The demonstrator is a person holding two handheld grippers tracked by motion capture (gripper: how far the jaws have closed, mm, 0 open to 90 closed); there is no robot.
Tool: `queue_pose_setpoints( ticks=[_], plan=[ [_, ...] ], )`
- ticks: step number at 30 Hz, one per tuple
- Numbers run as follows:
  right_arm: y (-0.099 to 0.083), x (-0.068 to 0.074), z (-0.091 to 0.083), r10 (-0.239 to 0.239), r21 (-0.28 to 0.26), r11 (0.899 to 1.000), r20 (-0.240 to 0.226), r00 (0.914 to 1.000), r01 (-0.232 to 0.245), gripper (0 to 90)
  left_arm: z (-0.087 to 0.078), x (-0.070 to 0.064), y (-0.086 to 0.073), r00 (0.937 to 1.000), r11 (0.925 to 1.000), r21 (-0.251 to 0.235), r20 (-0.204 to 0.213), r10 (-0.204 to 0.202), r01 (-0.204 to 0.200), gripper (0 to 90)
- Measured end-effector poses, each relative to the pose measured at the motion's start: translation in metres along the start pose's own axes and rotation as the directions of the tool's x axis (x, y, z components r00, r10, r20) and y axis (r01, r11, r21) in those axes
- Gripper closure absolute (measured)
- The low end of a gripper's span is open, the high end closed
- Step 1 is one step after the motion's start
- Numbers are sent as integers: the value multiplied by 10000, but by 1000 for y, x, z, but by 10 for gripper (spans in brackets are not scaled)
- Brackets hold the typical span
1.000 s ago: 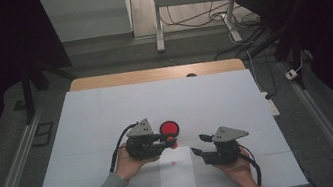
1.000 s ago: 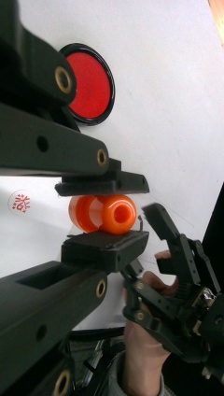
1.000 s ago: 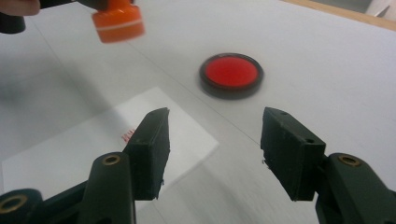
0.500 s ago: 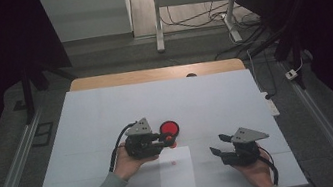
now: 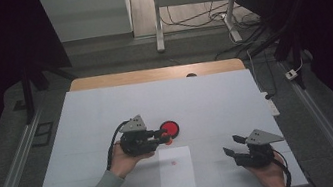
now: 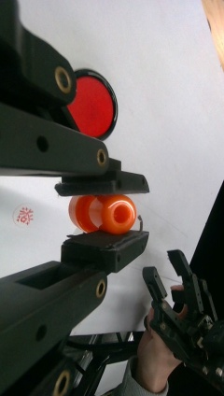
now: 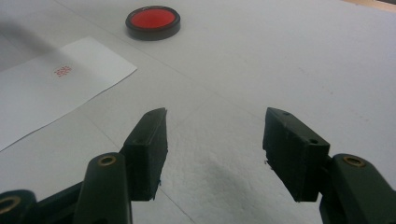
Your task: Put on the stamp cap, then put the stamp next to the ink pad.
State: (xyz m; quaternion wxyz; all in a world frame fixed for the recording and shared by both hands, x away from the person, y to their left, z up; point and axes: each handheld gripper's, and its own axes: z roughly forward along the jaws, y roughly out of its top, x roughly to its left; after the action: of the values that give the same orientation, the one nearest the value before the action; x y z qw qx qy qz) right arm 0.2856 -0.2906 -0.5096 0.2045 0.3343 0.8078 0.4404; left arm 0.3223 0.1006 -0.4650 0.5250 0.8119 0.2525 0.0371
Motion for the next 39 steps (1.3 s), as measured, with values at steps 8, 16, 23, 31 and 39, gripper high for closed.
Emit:
queue_pose_setpoints(
  ticks=[8,16,23,31,39],
  plan=[
    [0,0,2,-74,78,9999,-11,10000,74,393,-10,4,4,9998,9999,-148,-190,-2,-1,720],
    [0,-1,1,-35,36,10000,7,10000,35,393,-13,8,4,9993,9998,-192,-365,-71,64,720],
    [0,0,2,-13,-18,10000,-63,10000,13,393,-16,12,4,9984,9996,-235,-527,-196,184,720],
    [1,0,2,-40,14,10000,-70,10000,40,393,-18,17,3,9967,9995,-231,-776,-247,229,720],
    [1,-1,4,-103,109,9999,-94,9999,104,393,-16,25,3,9948,9993,-139,-952,-351,340,720]
  ],
)
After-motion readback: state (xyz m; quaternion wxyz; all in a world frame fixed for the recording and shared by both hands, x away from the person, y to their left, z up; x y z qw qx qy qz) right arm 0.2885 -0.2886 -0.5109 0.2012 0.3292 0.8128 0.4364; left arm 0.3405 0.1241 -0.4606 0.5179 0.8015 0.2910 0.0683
